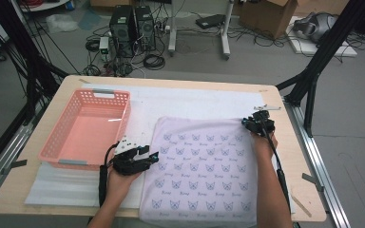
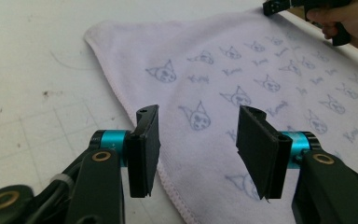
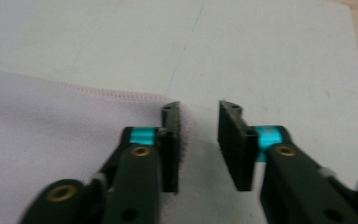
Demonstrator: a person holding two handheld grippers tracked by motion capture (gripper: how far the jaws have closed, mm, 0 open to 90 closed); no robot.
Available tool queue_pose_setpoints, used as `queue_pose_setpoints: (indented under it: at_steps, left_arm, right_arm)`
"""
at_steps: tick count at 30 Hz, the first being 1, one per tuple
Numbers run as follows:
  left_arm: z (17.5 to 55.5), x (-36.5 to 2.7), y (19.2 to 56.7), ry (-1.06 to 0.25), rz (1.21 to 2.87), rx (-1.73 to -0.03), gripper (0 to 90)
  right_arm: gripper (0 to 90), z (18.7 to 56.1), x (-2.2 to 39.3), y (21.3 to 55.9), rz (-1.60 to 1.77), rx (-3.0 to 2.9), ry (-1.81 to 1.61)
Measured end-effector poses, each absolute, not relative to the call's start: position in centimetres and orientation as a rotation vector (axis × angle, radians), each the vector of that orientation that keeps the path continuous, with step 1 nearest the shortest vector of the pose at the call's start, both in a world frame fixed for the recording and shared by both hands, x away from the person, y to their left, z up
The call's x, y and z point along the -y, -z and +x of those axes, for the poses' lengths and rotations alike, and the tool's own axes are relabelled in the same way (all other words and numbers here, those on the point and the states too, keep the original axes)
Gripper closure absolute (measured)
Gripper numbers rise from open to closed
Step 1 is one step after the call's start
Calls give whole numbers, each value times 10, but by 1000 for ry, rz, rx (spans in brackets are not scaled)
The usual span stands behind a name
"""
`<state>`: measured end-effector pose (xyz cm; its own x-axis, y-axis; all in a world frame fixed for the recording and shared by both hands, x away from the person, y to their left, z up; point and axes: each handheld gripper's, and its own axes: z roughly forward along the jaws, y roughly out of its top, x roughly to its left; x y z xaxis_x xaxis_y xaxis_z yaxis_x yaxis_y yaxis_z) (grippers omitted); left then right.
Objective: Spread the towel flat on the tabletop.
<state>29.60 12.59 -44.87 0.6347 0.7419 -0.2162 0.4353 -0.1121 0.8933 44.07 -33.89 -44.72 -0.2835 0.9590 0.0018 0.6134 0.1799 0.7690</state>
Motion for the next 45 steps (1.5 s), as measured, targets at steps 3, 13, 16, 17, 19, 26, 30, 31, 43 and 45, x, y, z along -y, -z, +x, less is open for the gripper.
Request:
queue_pose_setpoints:
  at_steps: [3, 13, 16, 17, 19, 26, 30, 31, 43, 45]
  left_arm:
    - [297, -124, 447, -431, 1759, -845, 567]
    - [312, -123, 448, -366, 1699, -989, 451]
    - [313, -122, 449, -364, 1705, -997, 424]
    - [315, -122, 448, -351, 1716, -995, 414]
    - [316, -119, 445, -332, 1721, -985, 392]
    - [310, -117, 441, -320, 1715, -951, 252]
    - [302, -120, 440, -319, 1703, -933, 213]
    - [300, -120, 440, -320, 1702, -923, 213]
    - [299, -122, 438, -312, 1672, -918, 219]
    - [299, -123, 438, -318, 1665, -921, 220]
  right_arm:
    - [675, 431, 344, 438, 1435, -1985, -967]
    - [684, 378, 347, 429, 1327, -2185, -1041]
    - [660, 359, 349, 438, 1307, -2233, -1054]
    - [658, 354, 350, 441, 1309, -2245, -1038]
    - [687, 345, 350, 446, 1281, -2236, -1001]
    - [537, 317, 367, 437, 1332, -2090, -1065]
    - [407, 288, 371, 432, 1323, -2054, -1184]
    - [364, 282, 370, 430, 1306, -2062, -1181]
    - [200, 259, 371, 425, 1204, -2046, -1226]
    - [200, 261, 369, 426, 1200, -2056, -1221]
